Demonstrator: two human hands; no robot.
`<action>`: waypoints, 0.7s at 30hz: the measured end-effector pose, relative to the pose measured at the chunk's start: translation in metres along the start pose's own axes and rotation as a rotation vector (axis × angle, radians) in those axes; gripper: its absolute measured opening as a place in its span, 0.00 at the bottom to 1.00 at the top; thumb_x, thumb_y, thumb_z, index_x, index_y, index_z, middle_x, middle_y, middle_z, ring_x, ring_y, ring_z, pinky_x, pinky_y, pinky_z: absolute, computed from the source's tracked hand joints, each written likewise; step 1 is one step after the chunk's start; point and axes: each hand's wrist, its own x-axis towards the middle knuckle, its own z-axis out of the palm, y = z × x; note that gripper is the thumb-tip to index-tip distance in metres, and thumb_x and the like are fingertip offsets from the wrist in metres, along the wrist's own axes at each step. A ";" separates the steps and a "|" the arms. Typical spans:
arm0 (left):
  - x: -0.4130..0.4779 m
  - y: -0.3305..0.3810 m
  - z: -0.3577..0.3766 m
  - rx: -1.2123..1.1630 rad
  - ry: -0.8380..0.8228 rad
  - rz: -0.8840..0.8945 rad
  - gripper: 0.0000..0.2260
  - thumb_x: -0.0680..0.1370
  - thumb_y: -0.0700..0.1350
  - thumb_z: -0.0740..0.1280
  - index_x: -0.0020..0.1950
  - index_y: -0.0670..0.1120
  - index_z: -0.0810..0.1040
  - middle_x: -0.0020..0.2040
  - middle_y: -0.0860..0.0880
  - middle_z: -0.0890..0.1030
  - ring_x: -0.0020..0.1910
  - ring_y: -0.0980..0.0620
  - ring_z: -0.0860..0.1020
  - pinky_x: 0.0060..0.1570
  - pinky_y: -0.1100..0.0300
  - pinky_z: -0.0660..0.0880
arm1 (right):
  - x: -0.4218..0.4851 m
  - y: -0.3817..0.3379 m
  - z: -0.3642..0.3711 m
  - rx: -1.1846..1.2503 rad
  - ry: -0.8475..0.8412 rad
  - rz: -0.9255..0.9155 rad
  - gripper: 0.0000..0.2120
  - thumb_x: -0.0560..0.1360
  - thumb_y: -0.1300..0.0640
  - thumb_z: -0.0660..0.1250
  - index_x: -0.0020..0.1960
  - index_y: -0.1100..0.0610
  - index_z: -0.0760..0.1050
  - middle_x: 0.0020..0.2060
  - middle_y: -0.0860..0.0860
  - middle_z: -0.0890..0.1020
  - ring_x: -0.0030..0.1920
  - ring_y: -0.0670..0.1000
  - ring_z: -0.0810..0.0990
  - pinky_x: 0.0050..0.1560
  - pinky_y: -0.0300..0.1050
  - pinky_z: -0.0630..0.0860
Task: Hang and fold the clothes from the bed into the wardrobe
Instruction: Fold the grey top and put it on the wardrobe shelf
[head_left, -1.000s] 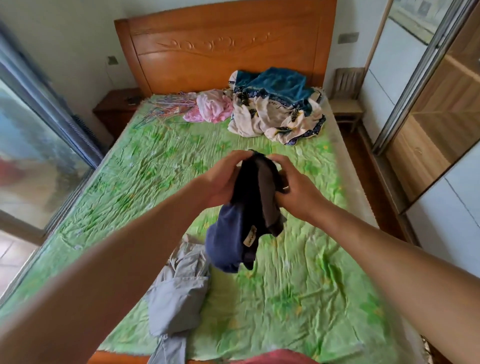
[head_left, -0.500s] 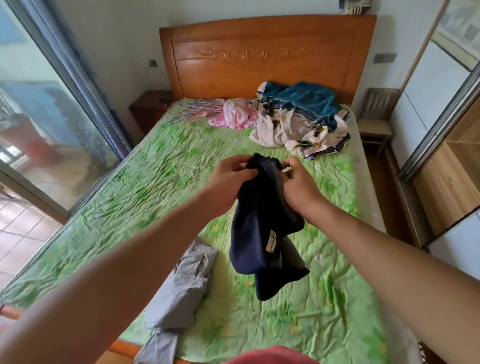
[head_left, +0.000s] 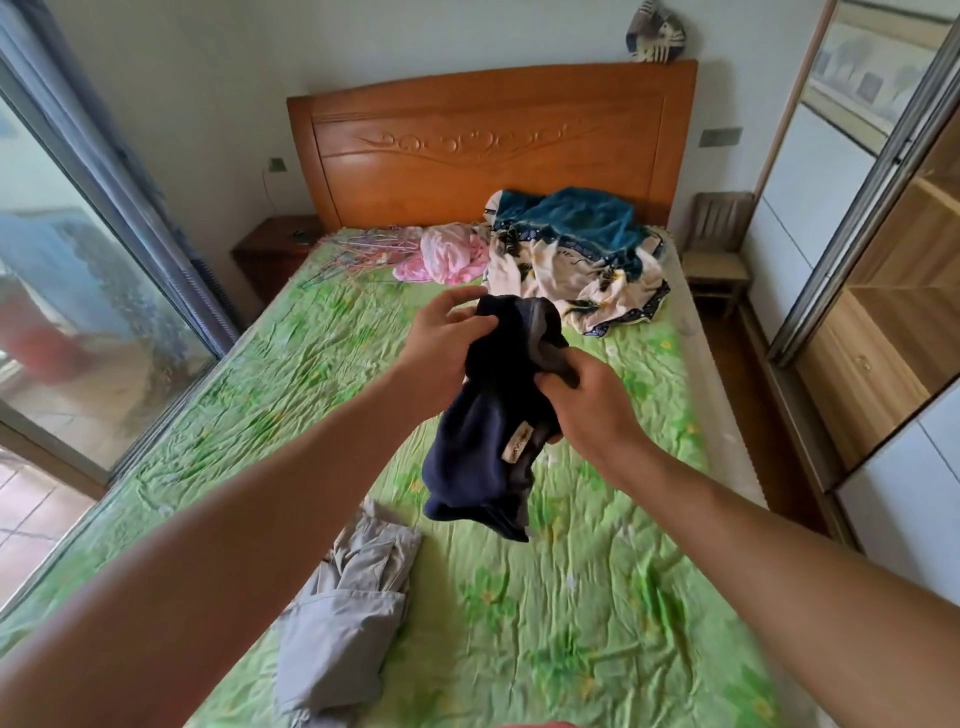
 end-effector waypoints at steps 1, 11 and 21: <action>-0.001 -0.001 -0.001 0.175 -0.035 0.051 0.15 0.78 0.31 0.66 0.64 0.42 0.78 0.54 0.42 0.83 0.52 0.44 0.82 0.56 0.50 0.80 | 0.003 -0.002 0.000 -0.054 0.062 -0.040 0.02 0.79 0.54 0.66 0.47 0.50 0.75 0.38 0.46 0.81 0.38 0.51 0.81 0.34 0.43 0.77; -0.048 -0.073 -0.012 0.283 -0.381 -0.014 0.08 0.84 0.47 0.63 0.61 0.52 0.79 0.52 0.58 0.85 0.53 0.64 0.81 0.49 0.69 0.76 | 0.037 -0.031 0.004 0.338 0.108 0.216 0.13 0.81 0.62 0.61 0.43 0.51 0.81 0.52 0.53 0.80 0.57 0.60 0.81 0.53 0.62 0.82; -0.033 -0.091 0.017 0.506 -0.089 -0.032 0.28 0.66 0.64 0.75 0.61 0.53 0.77 0.57 0.47 0.80 0.60 0.51 0.77 0.63 0.51 0.75 | 0.041 -0.054 -0.022 0.482 -0.225 0.148 0.20 0.70 0.70 0.56 0.56 0.62 0.80 0.47 0.59 0.84 0.50 0.58 0.86 0.45 0.51 0.84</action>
